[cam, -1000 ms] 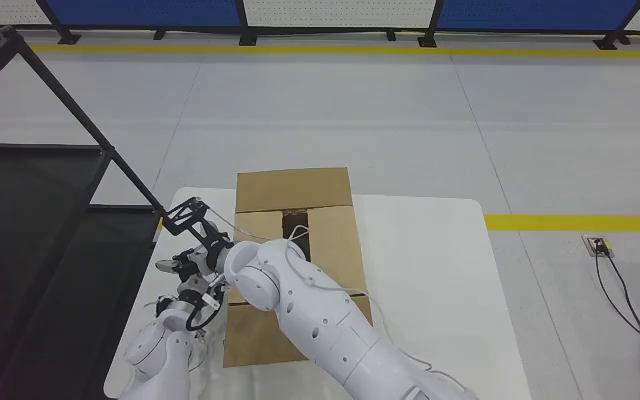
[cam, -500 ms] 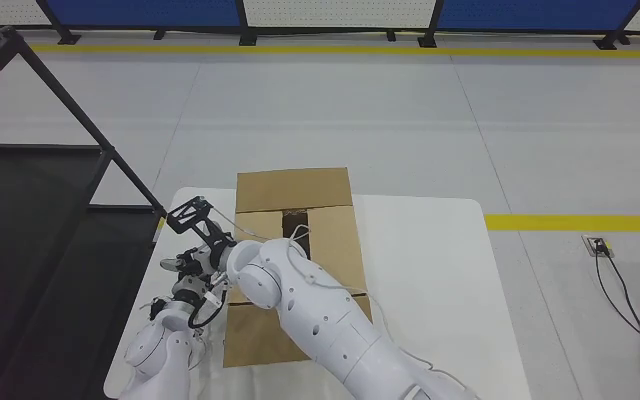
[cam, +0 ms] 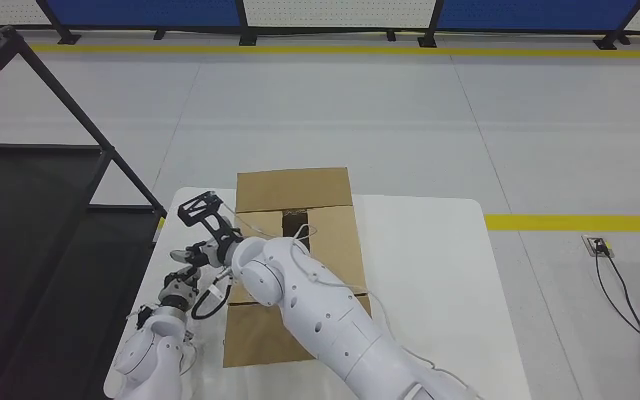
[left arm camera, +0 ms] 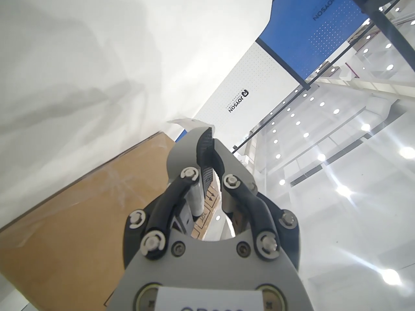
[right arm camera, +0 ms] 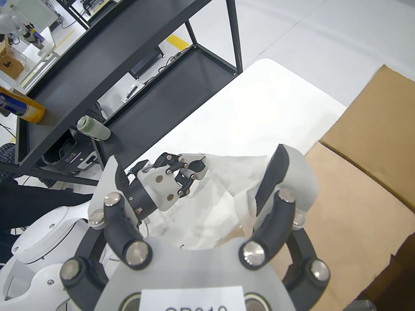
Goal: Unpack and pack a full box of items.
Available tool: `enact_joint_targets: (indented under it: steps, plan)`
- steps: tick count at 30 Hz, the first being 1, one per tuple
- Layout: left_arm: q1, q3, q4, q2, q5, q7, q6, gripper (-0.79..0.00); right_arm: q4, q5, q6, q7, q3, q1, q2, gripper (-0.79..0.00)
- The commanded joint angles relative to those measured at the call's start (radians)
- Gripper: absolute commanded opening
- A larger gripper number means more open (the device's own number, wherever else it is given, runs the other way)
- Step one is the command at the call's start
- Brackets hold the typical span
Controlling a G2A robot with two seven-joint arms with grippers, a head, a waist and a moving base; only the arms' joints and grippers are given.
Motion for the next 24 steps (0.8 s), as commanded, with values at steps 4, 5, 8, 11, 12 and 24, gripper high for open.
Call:
enact_joint_targets:
  steps: [4, 5, 8, 11, 12, 24]
  plan:
    - [0.014, -0.002, -0.01, 0.002, 0.0, 0.015, -0.022, -0.785, -0.002, -0.015, 0.025, -0.006, 0.007, -0.002, 0.001, 0.0]
    - [0.018, -0.002, -0.013, 0.003, 0.001, 0.017, -0.027, -0.785, -0.002, -0.016, 0.029, -0.007, 0.009, -0.003, 0.002, 0.0]
    - [0.03, -0.001, -0.021, 0.004, 0.008, 0.027, -0.046, -0.785, -0.007, -0.025, 0.043, -0.015, 0.016, -0.006, 0.004, 0.0]
    - [0.042, -0.001, -0.03, 0.005, 0.014, 0.034, -0.06, -0.785, -0.015, -0.029, 0.045, -0.021, 0.026, -0.011, 0.008, 0.0]
    - [0.046, 0.0, -0.033, 0.006, 0.02, 0.039, -0.066, -0.785, -0.018, -0.031, 0.049, -0.026, 0.03, -0.014, 0.009, 0.0]
    - [0.095, 0.001, -0.076, 0.008, 0.043, 0.091, -0.116, 0.0, -0.066, -0.06, 0.037, -0.024, 0.066, -0.047, 0.03, 0.0]
